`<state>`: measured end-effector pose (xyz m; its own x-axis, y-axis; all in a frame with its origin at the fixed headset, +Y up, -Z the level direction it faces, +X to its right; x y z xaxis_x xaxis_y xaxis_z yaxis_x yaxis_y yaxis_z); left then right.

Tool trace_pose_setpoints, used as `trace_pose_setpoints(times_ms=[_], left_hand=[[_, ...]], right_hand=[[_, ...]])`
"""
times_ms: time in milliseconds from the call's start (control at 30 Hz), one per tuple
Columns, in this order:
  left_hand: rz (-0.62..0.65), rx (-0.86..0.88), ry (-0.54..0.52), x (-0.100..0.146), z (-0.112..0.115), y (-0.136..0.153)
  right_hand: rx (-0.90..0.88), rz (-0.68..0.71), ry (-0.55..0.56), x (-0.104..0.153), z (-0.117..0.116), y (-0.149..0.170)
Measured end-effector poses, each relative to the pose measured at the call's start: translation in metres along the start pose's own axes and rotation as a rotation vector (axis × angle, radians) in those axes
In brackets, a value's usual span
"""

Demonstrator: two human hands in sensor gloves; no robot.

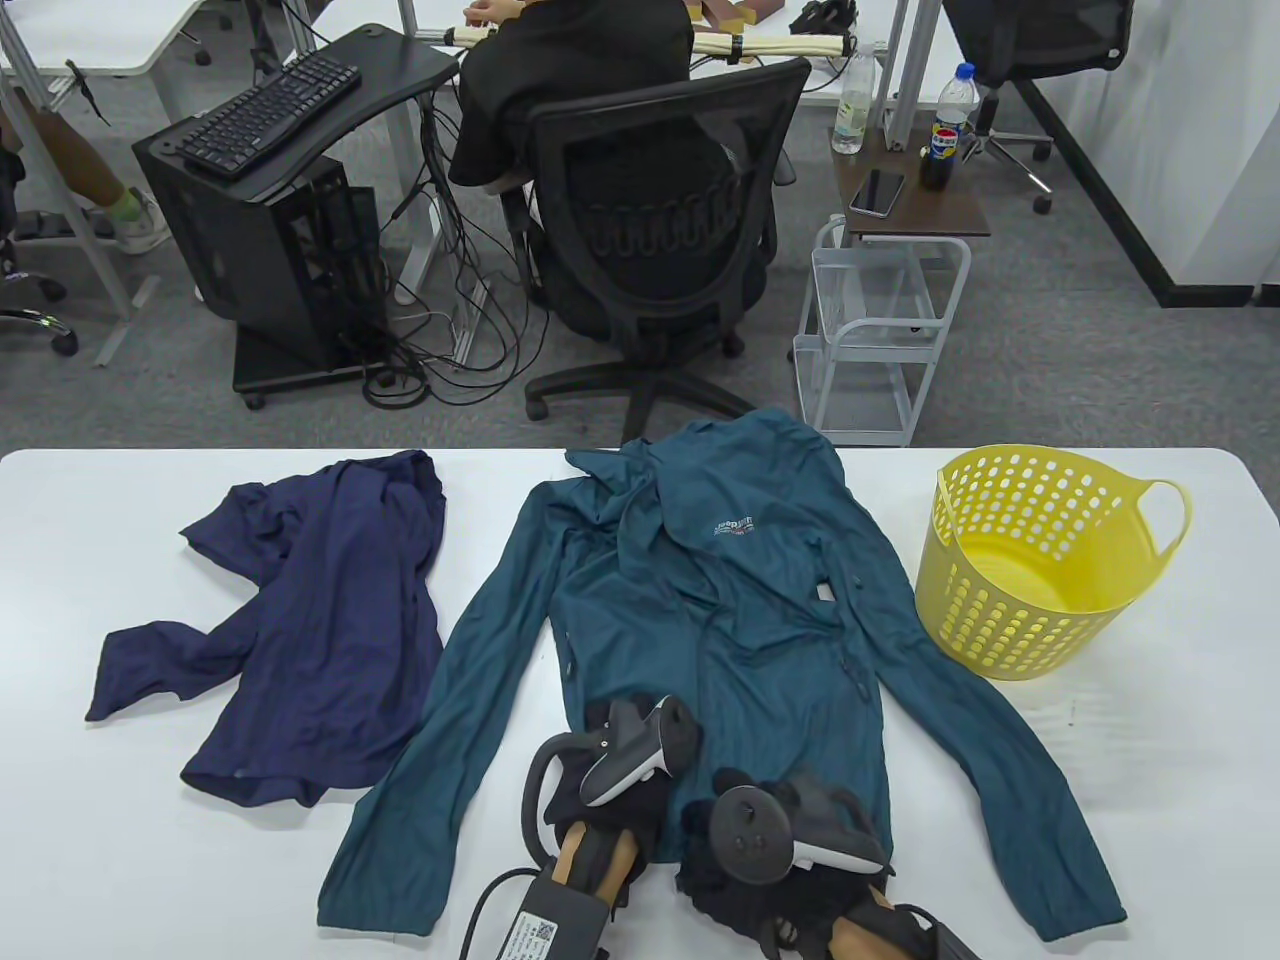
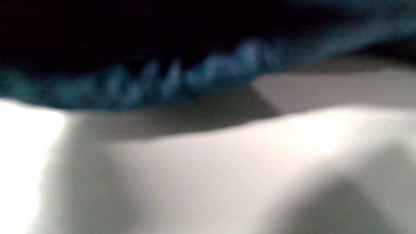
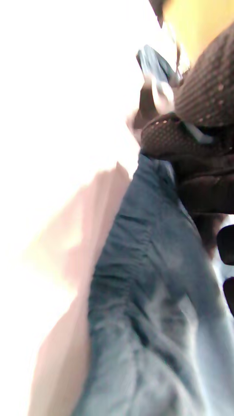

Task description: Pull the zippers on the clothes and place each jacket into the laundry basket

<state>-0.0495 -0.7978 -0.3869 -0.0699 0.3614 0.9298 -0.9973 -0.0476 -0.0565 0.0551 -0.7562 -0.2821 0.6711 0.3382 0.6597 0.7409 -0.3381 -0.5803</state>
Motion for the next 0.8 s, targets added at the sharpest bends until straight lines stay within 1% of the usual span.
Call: trace_pose_setpoints(times_ms=[67,100,167,200,333,367,400,467,500,533,600,667,700,733,767,800], left_hand=[[-0.005,0.012,-0.003,0.000,0.000,0.003],[0.002,0.018,0.006,0.001,-0.001,0.003],[0.021,0.021,0.030,0.004,-0.002,0.004],[0.028,0.032,0.048,0.007,-0.003,0.004],[0.047,0.085,0.197,0.023,-0.002,0.003],[0.056,0.084,0.248,0.029,-0.001,0.001],[0.061,0.082,0.276,0.033,0.000,0.000],[0.080,0.067,0.355,0.045,0.001,-0.006],[0.085,0.060,0.367,0.048,0.000,-0.008],[0.099,0.051,0.367,0.053,-0.002,-0.013],[0.105,0.059,0.362,0.059,-0.008,-0.016],[0.078,0.116,0.328,0.062,-0.016,-0.010],[0.040,0.151,0.303,0.063,-0.020,-0.003],[0.000,0.187,0.232,0.063,-0.026,0.006],[-0.069,0.236,0.115,0.062,-0.034,0.021],[-0.120,0.260,0.054,0.061,-0.038,0.032]], right_hand=[[-0.046,-0.004,-0.010,0.002,-0.002,-0.007],[-0.002,-0.020,-0.009,0.003,-0.001,-0.008],[0.047,-0.063,0.060,0.004,0.006,0.000],[0.042,-0.088,0.095,0.005,0.011,0.006],[-0.075,-0.204,0.266,0.019,0.033,0.048],[-0.119,-0.253,0.314,0.025,0.038,0.065],[-0.139,-0.283,0.338,0.028,0.040,0.074],[-0.188,-0.390,0.416,0.042,0.046,0.106],[-0.200,-0.423,0.437,0.046,0.047,0.115],[-0.219,-0.483,0.465,0.054,0.048,0.130],[-0.248,-0.559,0.502,0.067,0.050,0.151],[-0.276,-0.643,0.564,0.082,0.053,0.171],[-0.278,-0.685,0.595,0.090,0.055,0.179],[-0.271,-0.740,0.624,0.099,0.057,0.188],[-0.255,-0.807,0.650,0.109,0.058,0.198],[-0.244,-0.850,0.657,0.115,0.058,0.204]])
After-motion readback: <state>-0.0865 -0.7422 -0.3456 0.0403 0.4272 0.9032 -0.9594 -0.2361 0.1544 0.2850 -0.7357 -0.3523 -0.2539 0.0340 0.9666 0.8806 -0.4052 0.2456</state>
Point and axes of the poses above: the tracker on the back of each hand, its own y axis roughly to the little-finger side, its own x axis roughly from the fingertips to the wrist, z = x × y, the point moved 4 cm from there along -x, roughly from the wrist to the fingertips, and after that the axes turned 6 degrees about x, right-handed, at the moved point
